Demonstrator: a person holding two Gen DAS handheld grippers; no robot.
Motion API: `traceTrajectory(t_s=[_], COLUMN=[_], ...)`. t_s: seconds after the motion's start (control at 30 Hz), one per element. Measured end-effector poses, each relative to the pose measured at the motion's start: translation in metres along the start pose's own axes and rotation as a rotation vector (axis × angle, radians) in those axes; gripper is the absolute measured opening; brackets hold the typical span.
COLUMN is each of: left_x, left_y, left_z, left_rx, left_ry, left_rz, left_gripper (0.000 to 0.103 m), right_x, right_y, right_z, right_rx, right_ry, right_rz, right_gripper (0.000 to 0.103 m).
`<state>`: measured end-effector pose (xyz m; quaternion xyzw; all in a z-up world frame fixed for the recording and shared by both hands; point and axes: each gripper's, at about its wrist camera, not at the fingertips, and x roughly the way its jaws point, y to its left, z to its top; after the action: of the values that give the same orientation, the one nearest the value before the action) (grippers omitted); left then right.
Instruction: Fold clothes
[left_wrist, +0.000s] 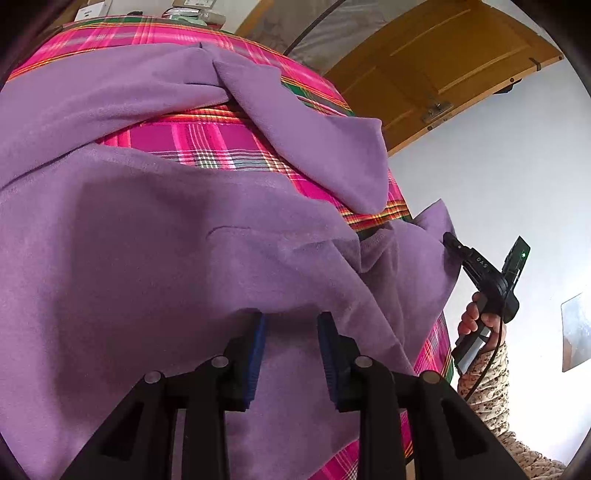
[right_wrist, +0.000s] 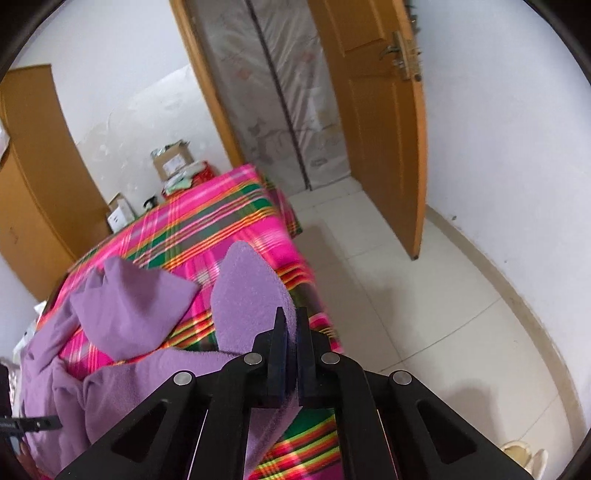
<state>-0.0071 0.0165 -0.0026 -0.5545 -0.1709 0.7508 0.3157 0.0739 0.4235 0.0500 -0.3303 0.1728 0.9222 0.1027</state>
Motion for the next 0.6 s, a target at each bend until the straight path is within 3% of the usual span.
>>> traceTrajectory(t_s=[0.6], left_x=[0.004], left_y=[-0.003], left_z=[-0.006], left_rx=[0.001], left_ry=[0.010], left_rz=[-0.020], left_gripper=[0.030], right_x=[-0.028], right_y=[-0.064], right_z=[0.002], right_rx=[0.188], right_ry=[-0.106], right_rz=[-0.122], right_gripper=[0.003])
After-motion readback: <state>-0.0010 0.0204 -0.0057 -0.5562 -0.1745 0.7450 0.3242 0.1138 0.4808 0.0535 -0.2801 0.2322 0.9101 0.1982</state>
